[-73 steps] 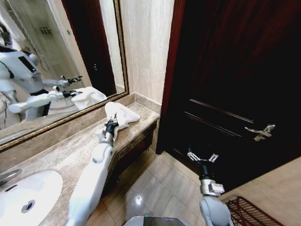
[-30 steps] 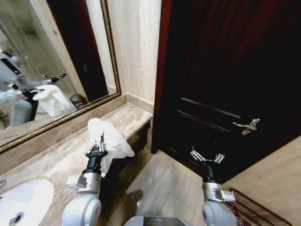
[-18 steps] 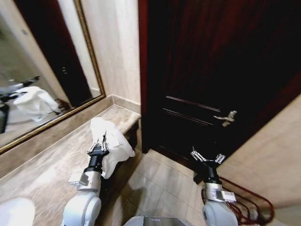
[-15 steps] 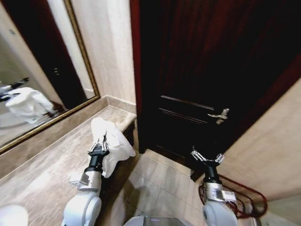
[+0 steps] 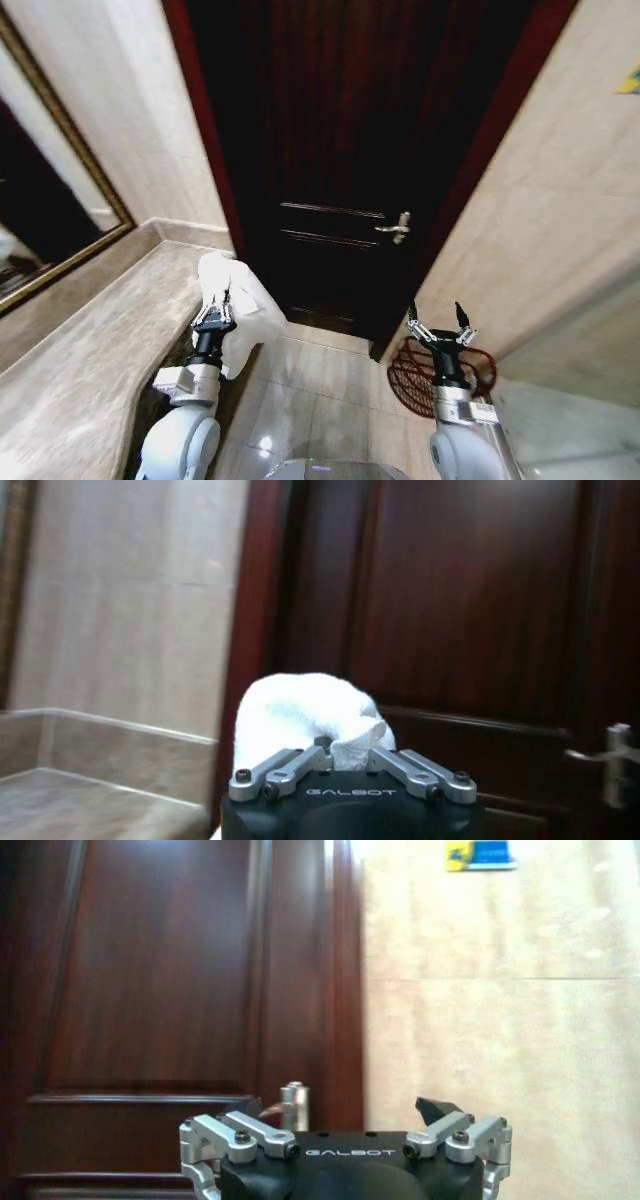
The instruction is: Discard the used towel into the hamper.
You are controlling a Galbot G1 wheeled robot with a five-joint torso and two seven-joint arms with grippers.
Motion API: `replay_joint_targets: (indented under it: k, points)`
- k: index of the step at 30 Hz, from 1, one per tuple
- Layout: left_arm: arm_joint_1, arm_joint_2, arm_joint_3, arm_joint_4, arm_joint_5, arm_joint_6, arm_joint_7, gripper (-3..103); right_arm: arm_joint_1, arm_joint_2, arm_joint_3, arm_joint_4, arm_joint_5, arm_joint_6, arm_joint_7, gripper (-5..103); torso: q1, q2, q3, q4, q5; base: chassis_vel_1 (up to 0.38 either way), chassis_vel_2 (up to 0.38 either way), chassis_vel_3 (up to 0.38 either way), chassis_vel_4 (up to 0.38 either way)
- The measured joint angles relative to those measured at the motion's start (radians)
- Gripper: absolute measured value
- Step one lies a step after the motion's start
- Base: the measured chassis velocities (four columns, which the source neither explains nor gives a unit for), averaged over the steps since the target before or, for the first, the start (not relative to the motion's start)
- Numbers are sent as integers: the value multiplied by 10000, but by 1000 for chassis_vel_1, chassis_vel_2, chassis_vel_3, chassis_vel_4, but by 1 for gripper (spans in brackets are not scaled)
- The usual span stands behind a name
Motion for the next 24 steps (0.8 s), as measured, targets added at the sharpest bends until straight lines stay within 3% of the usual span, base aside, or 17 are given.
replay_joint_targets:
  k: [24]
  points:
    - [-26,26,194,173,77,25,-26,6,-70,21,25,-43,-9,89,16,100,0,0,0,2,-1,-126,-127,-124,-124]
